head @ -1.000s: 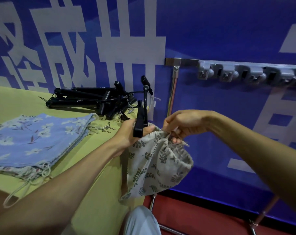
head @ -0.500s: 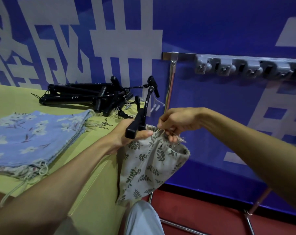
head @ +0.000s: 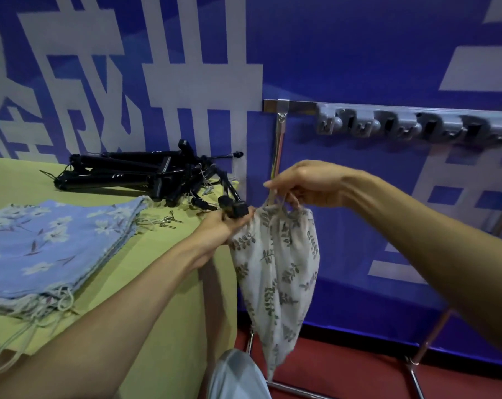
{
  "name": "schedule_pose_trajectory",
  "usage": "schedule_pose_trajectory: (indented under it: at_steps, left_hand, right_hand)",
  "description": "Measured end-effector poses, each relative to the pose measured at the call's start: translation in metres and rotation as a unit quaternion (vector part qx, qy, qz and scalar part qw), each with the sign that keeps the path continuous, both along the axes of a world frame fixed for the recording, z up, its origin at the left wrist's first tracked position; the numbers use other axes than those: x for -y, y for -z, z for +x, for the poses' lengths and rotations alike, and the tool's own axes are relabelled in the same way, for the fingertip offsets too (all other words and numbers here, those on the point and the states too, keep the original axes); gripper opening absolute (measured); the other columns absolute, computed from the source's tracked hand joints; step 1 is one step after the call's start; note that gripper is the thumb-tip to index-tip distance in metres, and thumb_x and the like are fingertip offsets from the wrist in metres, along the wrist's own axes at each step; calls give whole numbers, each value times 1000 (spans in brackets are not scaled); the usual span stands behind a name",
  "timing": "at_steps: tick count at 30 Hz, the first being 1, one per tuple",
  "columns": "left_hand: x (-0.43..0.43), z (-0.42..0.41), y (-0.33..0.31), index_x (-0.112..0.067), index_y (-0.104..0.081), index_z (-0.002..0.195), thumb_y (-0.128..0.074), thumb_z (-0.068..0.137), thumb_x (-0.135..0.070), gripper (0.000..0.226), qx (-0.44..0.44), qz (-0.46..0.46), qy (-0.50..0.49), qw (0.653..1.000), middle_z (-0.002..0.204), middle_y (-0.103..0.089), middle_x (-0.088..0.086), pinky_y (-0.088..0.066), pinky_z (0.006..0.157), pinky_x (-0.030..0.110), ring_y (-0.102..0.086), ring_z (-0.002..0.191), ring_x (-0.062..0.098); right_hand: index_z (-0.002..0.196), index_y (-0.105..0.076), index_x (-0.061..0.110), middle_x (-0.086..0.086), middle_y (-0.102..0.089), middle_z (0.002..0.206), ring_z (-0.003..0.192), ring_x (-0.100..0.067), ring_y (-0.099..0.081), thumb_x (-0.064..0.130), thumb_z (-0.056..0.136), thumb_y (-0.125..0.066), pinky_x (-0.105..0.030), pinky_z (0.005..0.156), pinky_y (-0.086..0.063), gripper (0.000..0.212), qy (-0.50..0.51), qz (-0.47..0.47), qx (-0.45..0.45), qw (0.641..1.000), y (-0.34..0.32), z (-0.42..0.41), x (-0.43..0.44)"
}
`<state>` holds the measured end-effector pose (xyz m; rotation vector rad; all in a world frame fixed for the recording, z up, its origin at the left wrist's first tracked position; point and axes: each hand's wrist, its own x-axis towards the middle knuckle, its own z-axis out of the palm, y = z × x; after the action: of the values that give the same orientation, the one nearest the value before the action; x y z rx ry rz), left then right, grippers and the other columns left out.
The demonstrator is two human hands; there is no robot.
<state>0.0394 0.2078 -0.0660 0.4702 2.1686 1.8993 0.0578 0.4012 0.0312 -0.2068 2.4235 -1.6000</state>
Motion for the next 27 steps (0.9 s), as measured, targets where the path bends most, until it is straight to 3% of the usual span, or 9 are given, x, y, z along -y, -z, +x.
schedule_pose_trajectory:
  at_steps: [3,5,7,10,14,17,22,25,27]
  left_hand:
    - [3,4,-3,-23,-59,101,-61,93,-33,13,6,-137,30,990,109,-68,6,-50,88,37,-65,101,24]
    - [7,7,-11,-20,-58,93,-62,93,-30,11,-15,-187,5,982,101,-69,9,-50,75,33,-67,90,24]
    - [9,9,-23,-13,-62,98,-63,91,-20,10,-85,-228,-53,968,94,-71,8,-50,67,30,-69,81,23]
    - [3,12,-40,-15,-60,112,-70,83,-23,31,-183,-218,-98,954,99,-67,1,-52,84,35,-65,94,18]
    - [-34,24,-51,-16,-50,132,-72,82,-38,59,-160,-140,-2,977,122,-56,-6,-44,102,35,-54,115,13]
    - [-63,24,-52,-21,-63,119,-67,86,-40,38,-180,-138,2,974,112,-68,-3,-49,94,38,-62,106,15]
    - [-84,25,-56,-28,-68,89,-69,85,-33,7,-270,-189,-30,944,84,-70,-3,-53,79,43,-66,86,20]
    - [-93,31,-64,-27,-60,71,-71,81,-27,15,-310,-219,-11,925,76,-67,-1,-50,71,42,-65,80,22]
    - [-98,32,-68,-27,-55,67,-73,80,-22,23,-341,-251,0,906,72,-65,2,-50,69,42,-64,78,25]
  right_hand:
    - [75,-74,4,-17,-62,80,66,-21,-51,22,85,-71,-32,63,-44,21,45,-8,-66,997,-3,-1,1]
    - [82,-71,0,-15,-59,78,67,-20,-52,25,87,-69,-31,64,-43,26,59,-28,-56,996,-5,-1,1]
    - [77,-63,4,-8,-53,69,58,-15,-52,25,90,-66,-29,61,-41,24,69,-29,-40,996,-6,1,2]
    - [70,-55,11,0,-44,57,48,-10,-41,24,93,-62,-25,52,-34,28,78,-18,-38,996,-8,7,5]
    - [77,-66,1,1,-51,53,46,-10,-40,16,95,-58,-23,47,-37,24,56,54,-100,992,-20,22,5]
    - [75,-68,0,-9,-55,62,47,-12,-43,13,94,-58,-26,49,-39,25,57,79,-144,985,-27,30,-1]
    - [78,-69,-6,-4,-54,50,45,-13,-45,9,91,-59,-26,48,-39,22,77,146,-190,968,-41,41,-25]
    - [91,-66,-13,-9,-55,56,47,-15,-50,9,87,-64,-24,49,-41,23,99,215,-185,954,-58,47,-37]
    - [99,-62,-5,-10,-59,61,52,-17,-55,7,84,-69,-25,52,-45,20,98,235,-183,950,-68,54,-44]
